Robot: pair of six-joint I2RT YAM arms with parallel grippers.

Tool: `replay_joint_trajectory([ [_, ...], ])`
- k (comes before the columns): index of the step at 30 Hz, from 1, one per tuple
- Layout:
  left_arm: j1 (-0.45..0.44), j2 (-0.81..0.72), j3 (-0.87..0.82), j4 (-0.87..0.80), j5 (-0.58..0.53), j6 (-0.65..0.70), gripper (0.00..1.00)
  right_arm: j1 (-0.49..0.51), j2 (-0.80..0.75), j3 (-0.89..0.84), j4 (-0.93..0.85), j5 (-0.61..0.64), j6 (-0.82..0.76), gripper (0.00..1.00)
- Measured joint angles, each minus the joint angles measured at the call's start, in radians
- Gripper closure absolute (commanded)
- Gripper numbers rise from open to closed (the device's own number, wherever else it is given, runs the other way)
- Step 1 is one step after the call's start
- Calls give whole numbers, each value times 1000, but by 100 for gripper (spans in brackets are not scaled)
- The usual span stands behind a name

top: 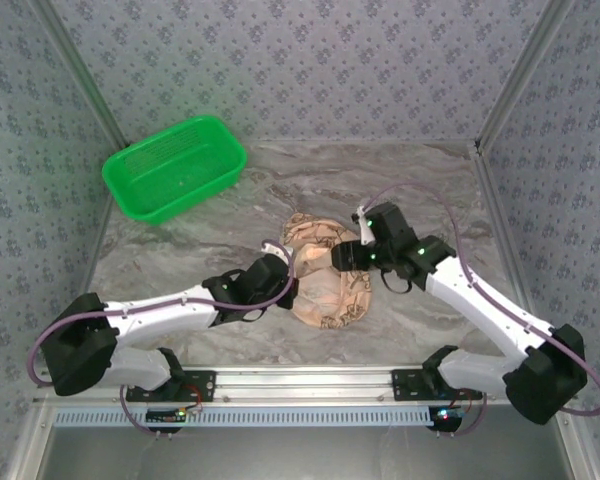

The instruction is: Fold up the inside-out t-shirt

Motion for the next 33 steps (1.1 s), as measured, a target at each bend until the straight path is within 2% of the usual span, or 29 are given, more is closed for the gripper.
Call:
replay_joint_trajectory([
  [4, 42, 11, 0, -16, 47, -24, 100, 208, -29, -16, -130, 224, 198, 21],
  [7, 60, 11, 0, -16, 82, -25, 95, 282, 19, -12, -190, 364, 311, 23],
  [9, 63, 11, 2, -16, 107, -24, 87, 316, 79, -6, -206, 429, 366, 24],
  [12, 73, 11, 3, -15, 146, -35, 68, 364, 179, -1, -210, 509, 443, 24],
  [14, 75, 11, 3, -14, 167, -40, 67, 392, 235, -1, -209, 545, 480, 26],
  [15, 77, 11, 3, -12, 174, -44, 67, 400, 254, -1, -209, 558, 495, 33],
  [17, 77, 11, -1, 0, 187, -51, 72, 412, 294, -1, -206, 587, 522, 58],
  [19, 77, 11, -14, 24, 197, -63, 82, 413, 318, -1, -203, 613, 541, 84],
  [20, 77, 13, -24, 30, 201, -71, 87, 412, 326, 0, -204, 624, 552, 90],
  [21, 78, 17, -29, 31, 205, -72, 90, 411, 331, 2, -204, 633, 562, 92],
  [23, 78, 37, -33, 27, 210, -77, 90, 410, 335, 16, -215, 651, 579, 94],
  [26, 78, 43, -30, 3, 212, -73, 79, 410, 336, 57, -247, 673, 592, 100],
  [28, 78, 37, -20, -21, 212, -64, 79, 403, 336, 82, -267, 679, 595, 100],
  [29, 78, 28, -15, -35, 211, -61, 81, 396, 336, 91, -274, 680, 594, 100],
  [30, 80, 16, -12, -43, 211, -57, 88, 387, 336, 96, -278, 679, 593, 100],
  [31, 80, 1, -10, -50, 211, -50, 100, 377, 336, 98, -282, 679, 590, 100],
  [33, 84, -26, -8, -56, 219, -39, 100, 364, 336, 99, -283, 678, 573, 100],
])
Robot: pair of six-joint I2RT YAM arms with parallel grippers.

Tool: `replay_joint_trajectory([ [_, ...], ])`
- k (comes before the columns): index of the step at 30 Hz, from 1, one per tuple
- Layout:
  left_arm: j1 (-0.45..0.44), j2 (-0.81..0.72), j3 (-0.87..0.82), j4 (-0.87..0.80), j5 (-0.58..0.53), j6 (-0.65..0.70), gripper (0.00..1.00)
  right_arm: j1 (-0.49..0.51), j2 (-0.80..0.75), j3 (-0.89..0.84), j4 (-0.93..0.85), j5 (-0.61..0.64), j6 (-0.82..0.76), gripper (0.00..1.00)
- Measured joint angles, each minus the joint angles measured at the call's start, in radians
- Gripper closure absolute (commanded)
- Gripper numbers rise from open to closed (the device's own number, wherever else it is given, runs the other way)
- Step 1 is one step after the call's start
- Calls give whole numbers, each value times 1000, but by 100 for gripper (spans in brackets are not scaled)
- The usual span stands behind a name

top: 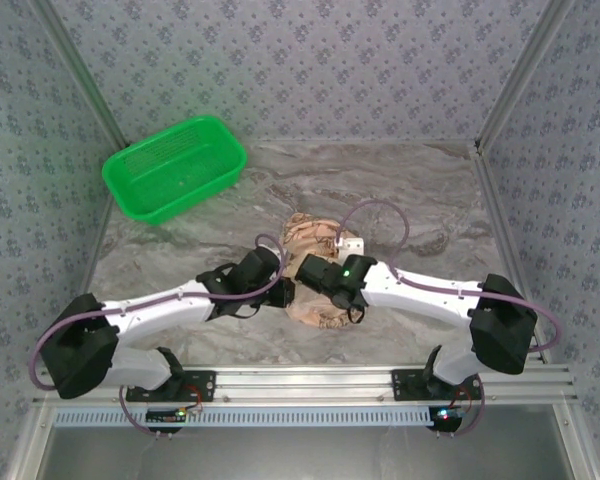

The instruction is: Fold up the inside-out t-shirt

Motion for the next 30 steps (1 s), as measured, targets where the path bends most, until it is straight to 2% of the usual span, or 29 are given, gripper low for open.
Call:
replay_joint_trajectory([
  [9, 40, -58, 8, -60, 35, 62, 100, -58, -15, 25, 6, -21, -122, 100],
  [13, 54, -105, 60, -143, -2, 122, 100, -127, -79, 33, 50, -70, -250, 100],
  [16, 62, -136, 173, -194, -64, 214, 100, -225, -135, 67, 121, -137, -355, 100],
  [19, 101, -100, 375, -231, -95, 337, 100, -359, -139, 196, 188, -203, -447, 100],
  [21, 143, -7, 591, -283, -113, 412, 100, -441, -119, 322, 234, -242, -507, 100],
  [23, 177, 143, 897, -355, -135, 491, 100, -508, -87, 472, 267, -266, -566, 100],
  [26, 193, 329, 1305, -465, -176, 566, 100, -566, -50, 681, 267, -291, -637, 100],
  [28, 180, 399, 1508, -534, -206, 607, 100, -576, -52, 781, 254, -303, -674, 100],
  [30, 141, 419, 1632, -601, -252, 662, 100, -569, -84, 837, 240, -319, -696, 100],
])
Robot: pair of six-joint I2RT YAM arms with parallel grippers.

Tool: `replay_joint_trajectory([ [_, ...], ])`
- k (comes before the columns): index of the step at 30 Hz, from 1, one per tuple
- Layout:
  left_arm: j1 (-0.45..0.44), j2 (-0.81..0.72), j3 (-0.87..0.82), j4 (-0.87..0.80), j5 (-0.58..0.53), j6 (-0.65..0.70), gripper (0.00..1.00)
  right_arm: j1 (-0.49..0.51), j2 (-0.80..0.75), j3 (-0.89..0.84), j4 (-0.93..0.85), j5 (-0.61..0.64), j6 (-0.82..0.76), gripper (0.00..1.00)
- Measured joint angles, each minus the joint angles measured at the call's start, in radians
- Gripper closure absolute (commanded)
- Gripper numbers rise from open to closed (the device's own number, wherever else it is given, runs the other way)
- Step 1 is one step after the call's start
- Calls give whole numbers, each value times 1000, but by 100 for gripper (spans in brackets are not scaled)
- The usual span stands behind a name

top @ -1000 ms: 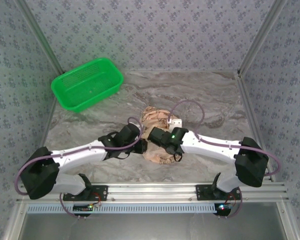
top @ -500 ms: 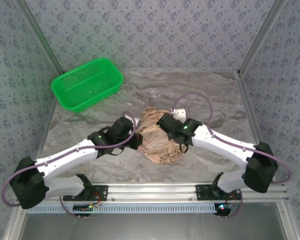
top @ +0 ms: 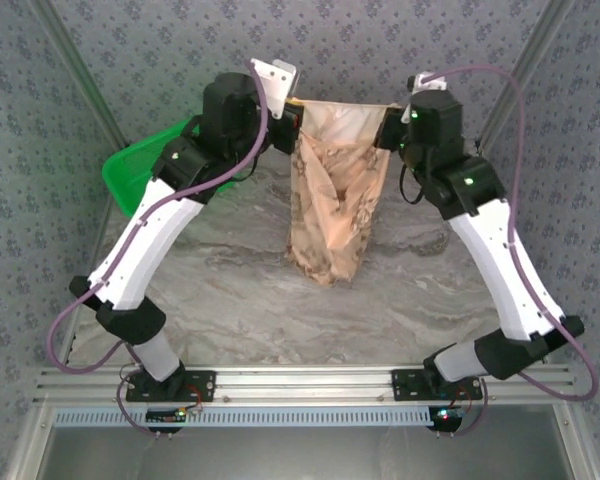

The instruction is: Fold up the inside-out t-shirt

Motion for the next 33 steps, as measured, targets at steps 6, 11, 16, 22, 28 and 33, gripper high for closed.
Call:
replay_joint_trajectory([
  [6, -236, -112, 7, -118, -80, 124, 100, 87, -227, -15, -94, -97, -10, 100],
  [11, -295, -335, -271, -60, -62, 138, 100, 120, -370, 3, -165, -204, 3, 100],
  [16, -290, -453, -431, 75, -58, 159, 100, 124, -365, 31, -198, -252, 8, 100],
  [22, -85, -377, -446, 146, -32, 132, 100, 23, -181, 40, -201, -238, -16, 100],
  [28, 95, -132, -378, 181, 32, 94, 100, -181, 190, 175, -211, -304, 3, 100],
  [33, 176, 165, -107, 113, 51, 68, 100, -273, 468, 387, -242, -370, 26, 100],
])
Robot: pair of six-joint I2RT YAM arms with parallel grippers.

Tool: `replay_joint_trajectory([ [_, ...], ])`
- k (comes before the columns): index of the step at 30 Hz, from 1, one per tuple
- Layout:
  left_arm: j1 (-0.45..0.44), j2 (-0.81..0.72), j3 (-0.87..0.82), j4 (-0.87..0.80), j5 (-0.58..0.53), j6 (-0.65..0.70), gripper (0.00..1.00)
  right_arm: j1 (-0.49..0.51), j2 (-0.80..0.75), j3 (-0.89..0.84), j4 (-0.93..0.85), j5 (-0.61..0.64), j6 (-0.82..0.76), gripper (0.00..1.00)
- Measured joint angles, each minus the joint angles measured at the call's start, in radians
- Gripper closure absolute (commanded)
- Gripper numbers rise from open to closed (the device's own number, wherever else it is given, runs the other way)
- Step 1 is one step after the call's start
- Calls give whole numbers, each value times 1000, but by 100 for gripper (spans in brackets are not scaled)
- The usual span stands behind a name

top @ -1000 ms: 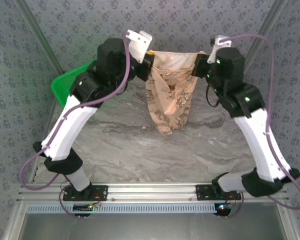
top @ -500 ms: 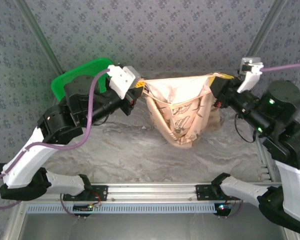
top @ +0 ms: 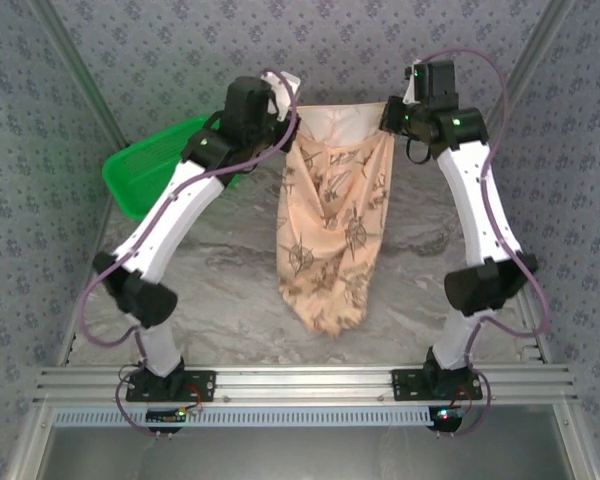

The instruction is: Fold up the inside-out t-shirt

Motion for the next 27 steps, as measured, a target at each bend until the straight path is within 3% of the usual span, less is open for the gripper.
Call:
replay_joint_trajectory([
  [4, 35, 164, 277, -67, 9, 5, 100, -32, 158, 270, -8, -73, 12, 100],
  [9, 39, 219, 563, -111, 45, 47, 100, -59, 179, 459, 49, -189, 56, 100],
  [14, 29, 97, 502, -120, 126, 53, 100, -66, 32, 355, 90, -242, 39, 100],
  [17, 19, -97, 168, -78, 162, 34, 100, -51, -181, 28, 142, -237, -1, 100],
  [23, -72, -547, -887, 244, 168, -87, 100, 81, -650, -919, 333, -110, 11, 100],
  [25, -140, -629, -1204, 345, 155, -149, 94, 154, -766, -1228, 373, -58, 55, 100],
  [27, -243, -647, -1479, 449, 140, -230, 78, 232, -864, -1515, 374, -20, 121, 90],
])
